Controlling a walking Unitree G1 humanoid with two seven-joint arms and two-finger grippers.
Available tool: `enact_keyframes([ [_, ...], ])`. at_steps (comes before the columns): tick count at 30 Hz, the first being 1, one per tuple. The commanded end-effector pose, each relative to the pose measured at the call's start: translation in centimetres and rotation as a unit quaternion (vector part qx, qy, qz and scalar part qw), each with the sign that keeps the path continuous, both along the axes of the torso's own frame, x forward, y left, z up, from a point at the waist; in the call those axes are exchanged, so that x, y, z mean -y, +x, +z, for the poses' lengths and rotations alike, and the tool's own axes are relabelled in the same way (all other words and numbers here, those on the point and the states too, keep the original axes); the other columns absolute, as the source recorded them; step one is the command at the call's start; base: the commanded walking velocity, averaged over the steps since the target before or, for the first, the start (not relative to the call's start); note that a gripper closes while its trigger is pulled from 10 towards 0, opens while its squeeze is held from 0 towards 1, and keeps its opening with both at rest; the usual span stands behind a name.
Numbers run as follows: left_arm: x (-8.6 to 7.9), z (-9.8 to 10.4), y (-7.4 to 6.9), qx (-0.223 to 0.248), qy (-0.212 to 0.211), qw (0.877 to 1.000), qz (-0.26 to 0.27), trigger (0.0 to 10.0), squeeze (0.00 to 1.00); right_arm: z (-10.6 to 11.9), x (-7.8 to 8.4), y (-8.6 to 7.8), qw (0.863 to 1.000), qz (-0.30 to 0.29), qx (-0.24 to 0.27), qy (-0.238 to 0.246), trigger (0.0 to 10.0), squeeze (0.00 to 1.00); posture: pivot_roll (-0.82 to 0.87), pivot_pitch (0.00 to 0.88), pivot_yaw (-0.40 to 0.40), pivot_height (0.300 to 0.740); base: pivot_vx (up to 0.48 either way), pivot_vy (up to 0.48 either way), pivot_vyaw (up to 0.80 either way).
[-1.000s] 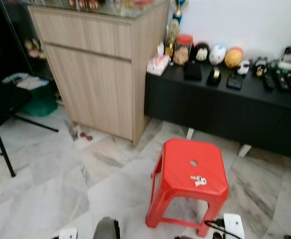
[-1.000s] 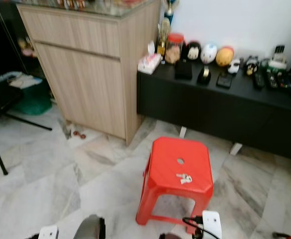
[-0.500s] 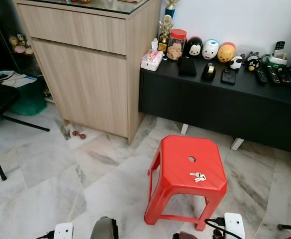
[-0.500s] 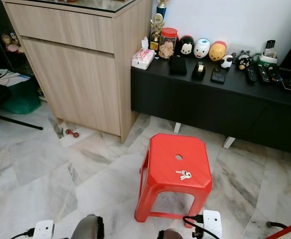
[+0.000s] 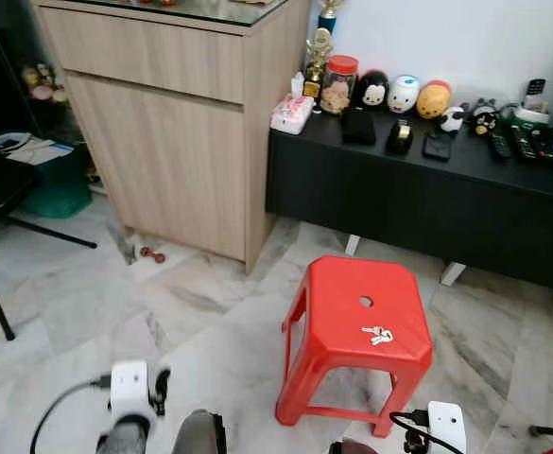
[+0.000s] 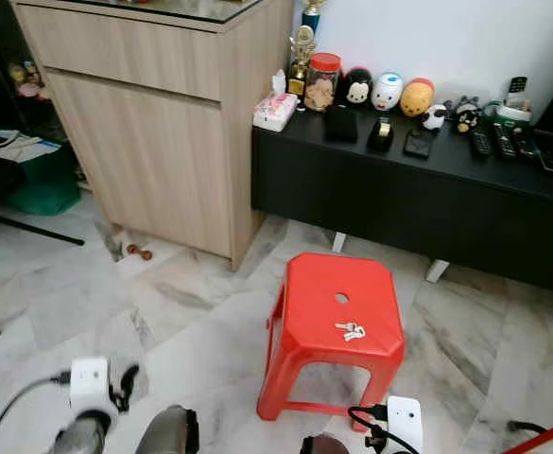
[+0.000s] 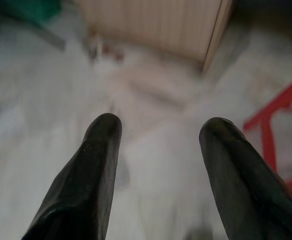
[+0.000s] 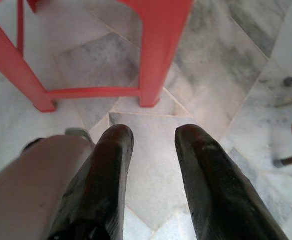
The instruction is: Hang keys on a hook
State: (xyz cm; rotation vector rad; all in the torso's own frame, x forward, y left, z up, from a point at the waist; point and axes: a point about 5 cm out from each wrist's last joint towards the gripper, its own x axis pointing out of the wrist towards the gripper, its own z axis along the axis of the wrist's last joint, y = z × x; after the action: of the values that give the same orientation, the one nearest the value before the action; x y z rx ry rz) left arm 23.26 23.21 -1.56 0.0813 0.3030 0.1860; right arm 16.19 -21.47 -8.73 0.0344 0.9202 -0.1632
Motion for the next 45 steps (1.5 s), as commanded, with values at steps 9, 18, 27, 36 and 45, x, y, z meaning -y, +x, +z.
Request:
enact_keyframes([
  [9, 0.7, 1.0, -1.3, 0.049, 0.012, 0.998, -0.029, 10.0, 0.00, 0.2, 0.4, 0.1, 1.000, -0.009, 0.007, 0.000, 10.0, 0.00, 0.00, 0.041, -0.090, 0.639, 0.000, 0.000, 0.00],
  [18, 2.1, 1.0, -1.4, 0.052, -0.006, 0.998, -0.026, 10.0, 0.00, 0.3, 0.5, 0.5, 1.000, -0.003, 0.006, -0.004, 10.0, 0.00, 0.01, 0.031, -0.107, 0.639, 0.000, 0.000, 0.00],
  [27, 2.6, 2.3, 0.3, 0.074, -0.015, 0.997, -0.024, 10.0, 0.00, 0.6, 0.5, 1.2, 1.000, 0.010, 0.014, -0.003, 10.0, 0.00, 0.02, 0.010, -0.127, 0.639, 0.220, 0.000, 0.00],
  [36, 2.5, 2.5, 0.2, 0.079, -0.017, 0.997, -0.013, 10.0, 0.00, 1.1, -0.1, 2.5, 0.999, 0.030, 0.025, -0.013, 10.0, 0.00, 0.04, 0.013, -0.139, 0.639, 0.307, 0.000, 0.00],
  [45, 2.4, 2.3, 0.6, 0.070, -0.024, 0.997, -0.013, 10.0, 0.00, 1.2, -0.9, 3.1, 0.999, 0.019, 0.028, -0.009, 10.0, 0.00, 0.04, 0.000, -0.122, 0.639, 0.315, 0.000, 0.00],
])
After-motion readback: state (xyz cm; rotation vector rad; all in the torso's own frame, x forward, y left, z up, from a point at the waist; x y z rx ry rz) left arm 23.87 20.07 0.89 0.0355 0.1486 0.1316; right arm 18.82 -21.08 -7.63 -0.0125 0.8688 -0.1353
